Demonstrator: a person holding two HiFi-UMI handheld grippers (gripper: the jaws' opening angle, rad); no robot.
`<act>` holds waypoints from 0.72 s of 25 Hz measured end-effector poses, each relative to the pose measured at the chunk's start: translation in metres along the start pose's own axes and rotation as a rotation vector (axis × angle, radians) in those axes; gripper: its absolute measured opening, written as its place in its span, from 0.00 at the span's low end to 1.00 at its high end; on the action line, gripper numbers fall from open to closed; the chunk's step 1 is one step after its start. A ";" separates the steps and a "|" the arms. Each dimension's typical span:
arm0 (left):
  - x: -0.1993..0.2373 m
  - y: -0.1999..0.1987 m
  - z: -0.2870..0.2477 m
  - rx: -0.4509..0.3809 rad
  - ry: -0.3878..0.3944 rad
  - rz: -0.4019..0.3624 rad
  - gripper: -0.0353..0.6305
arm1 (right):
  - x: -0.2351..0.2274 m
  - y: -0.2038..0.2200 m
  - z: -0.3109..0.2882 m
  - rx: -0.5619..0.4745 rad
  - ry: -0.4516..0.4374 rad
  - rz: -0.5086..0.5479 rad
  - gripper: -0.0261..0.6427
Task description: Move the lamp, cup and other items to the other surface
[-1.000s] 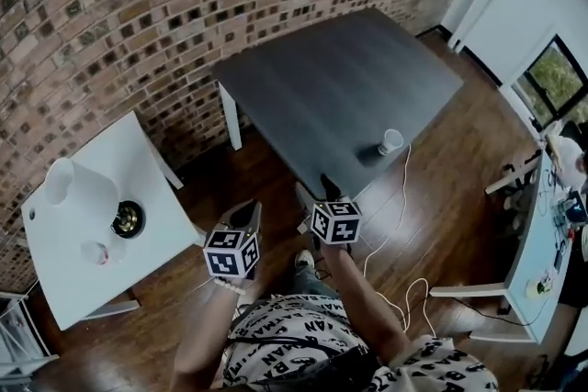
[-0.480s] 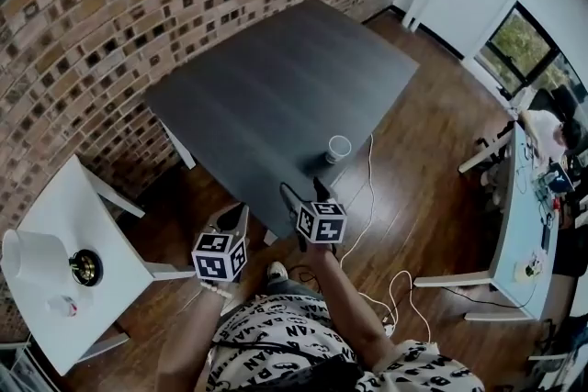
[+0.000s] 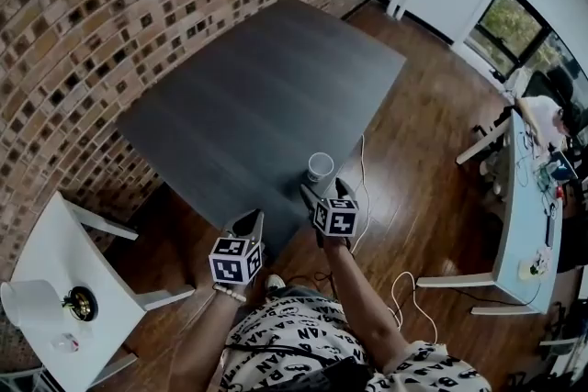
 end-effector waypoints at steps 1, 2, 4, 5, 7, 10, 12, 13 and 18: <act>-0.001 -0.001 -0.008 0.006 -0.001 -0.003 0.06 | -0.007 0.001 -0.006 0.006 0.004 0.000 0.72; -0.002 -0.001 -0.016 0.013 -0.004 -0.007 0.06 | -0.014 0.001 -0.012 0.013 0.008 0.002 0.72; -0.003 -0.002 -0.029 0.025 -0.008 -0.015 0.06 | -0.024 0.003 -0.025 0.033 0.014 0.013 0.72; -0.003 -0.002 -0.035 0.030 -0.009 -0.017 0.06 | -0.028 0.004 -0.032 0.043 0.016 0.019 0.72; -0.002 -0.003 -0.044 0.037 -0.008 -0.013 0.06 | -0.034 0.006 -0.044 0.063 0.020 0.028 0.72; 0.002 -0.004 -0.054 0.044 -0.013 -0.002 0.06 | -0.038 0.008 -0.062 0.088 0.014 0.045 0.72; 0.007 -0.005 -0.058 0.045 -0.021 0.004 0.06 | -0.039 0.011 -0.071 0.103 0.007 0.055 0.72; 0.009 -0.005 -0.059 0.045 -0.026 0.007 0.06 | -0.039 0.013 -0.075 0.110 0.006 0.060 0.72; 0.025 -0.003 -0.062 0.041 -0.048 0.027 0.06 | -0.036 0.023 -0.094 0.133 -0.005 0.074 0.72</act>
Point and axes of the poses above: the fingertips, and each gripper's own axes: z backward along the fingers, x to its left, y out of its underside, the point moved 1 cm from there along z, backward along the fingers, and after that the axes turned 11 degrees about z, right-handed, at the moved point
